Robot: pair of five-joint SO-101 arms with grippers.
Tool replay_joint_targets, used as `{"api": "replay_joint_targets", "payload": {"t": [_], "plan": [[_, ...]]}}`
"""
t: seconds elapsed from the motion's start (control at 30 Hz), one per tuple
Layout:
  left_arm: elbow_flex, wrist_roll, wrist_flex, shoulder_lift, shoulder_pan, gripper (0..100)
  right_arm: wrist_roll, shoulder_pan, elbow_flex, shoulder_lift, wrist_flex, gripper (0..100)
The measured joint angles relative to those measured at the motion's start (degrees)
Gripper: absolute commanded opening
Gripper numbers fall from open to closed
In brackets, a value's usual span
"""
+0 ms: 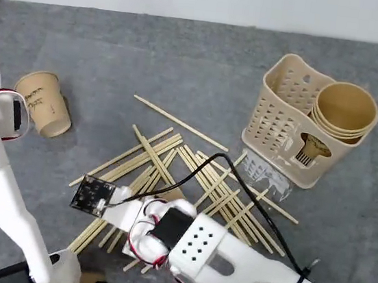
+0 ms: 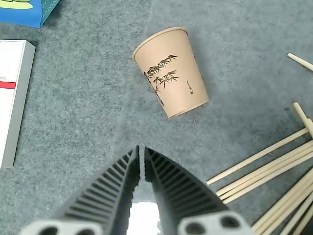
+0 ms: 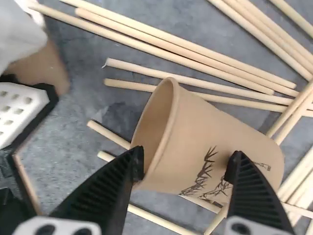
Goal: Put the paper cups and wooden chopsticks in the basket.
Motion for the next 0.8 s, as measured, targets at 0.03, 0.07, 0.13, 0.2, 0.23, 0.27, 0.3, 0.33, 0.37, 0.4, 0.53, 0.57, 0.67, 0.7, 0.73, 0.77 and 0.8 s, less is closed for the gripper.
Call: {"api": "replay_joint_targets", "payload": {"t": [0.03, 0.07, 0.13, 0.2, 0.23, 0.27, 0.3, 0.33, 0.37, 0.4, 0.53, 0.57, 0.67, 0.7, 0.73, 0.77, 0.8], "plan": [[0.0, 0.0, 0.0, 0.0, 0.0, 1, 0.26, 0.44, 0.0, 0.0, 0.0, 27.7], [0.0, 0.0, 0.0, 0.0, 0.0, 1, 0.62, 0.97, 0.0, 0.0, 0.0, 27.7], [0.0, 0.0, 0.0, 0.0, 0.0, 1, 1.76, 2.02, 0.0, 0.0, 0.0, 27.1], [0.0, 0.0, 0.0, 0.0, 0.0, 1, 3.25, 3.34, 0.0, 0.0, 0.0, 23.1], [0.0, 0.0, 0.0, 0.0, 0.0, 1, 4.22, 4.04, 0.0, 0.0, 0.0, 20.2], [0.0, 0.0, 0.0, 0.0, 0.0, 1, 5.01, 4.75, 0.0, 0.0, 0.0, 17.1], [0.0, 0.0, 0.0, 0.0, 0.0, 1, 5.8, 5.45, 0.0, 0.0, 0.0, 14.3], [0.0, 0.0, 0.0, 0.0, 0.0, 1, 6.68, 6.15, 0.0, 0.0, 0.0, 11.9], [0.0, 0.0, 0.0, 0.0, 0.0, 1, 7.74, 6.77, 0.0, 0.0, -0.35, 9.8], [0.0, 0.0, 0.0, 0.0, 0.0, 1, 8.97, 7.47, 0.0, 0.0, -0.44, 8.0], [0.0, 0.0, 0.0, 0.0, 0.0, 1, 13.01, 9.49, -0.09, -0.97, -0.44, 4.3], [0.0, 0.0, 0.0, 0.0, 0.0, 1, 13.54, 10.02, -0.26, -1.05, -0.44, 4.0], [0.0, 0.0, 0.0, 0.0, 0.0, 1, 14.07, 11.43, -1.05, -1.05, -0.53, 3.8], [0.0, 0.0, 0.0, 0.0, 0.0, 1, 14.15, 11.87, -1.14, -1.05, -0.53, 3.8], [0.0, 0.0, 0.0, 0.0, 0.0, 1, 14.15, 12.22, -1.23, -1.05, -0.53, 3.8], [0.0, 0.0, 0.0, 0.0, 0.0, 1, 14.24, 12.75, -1.49, -1.05, -0.53, 3.8], [0.0, 0.0, 0.0, 0.0, 0.0, 1, 14.24, 13.54, -2.64, -0.88, -0.35, 3.8]]}}
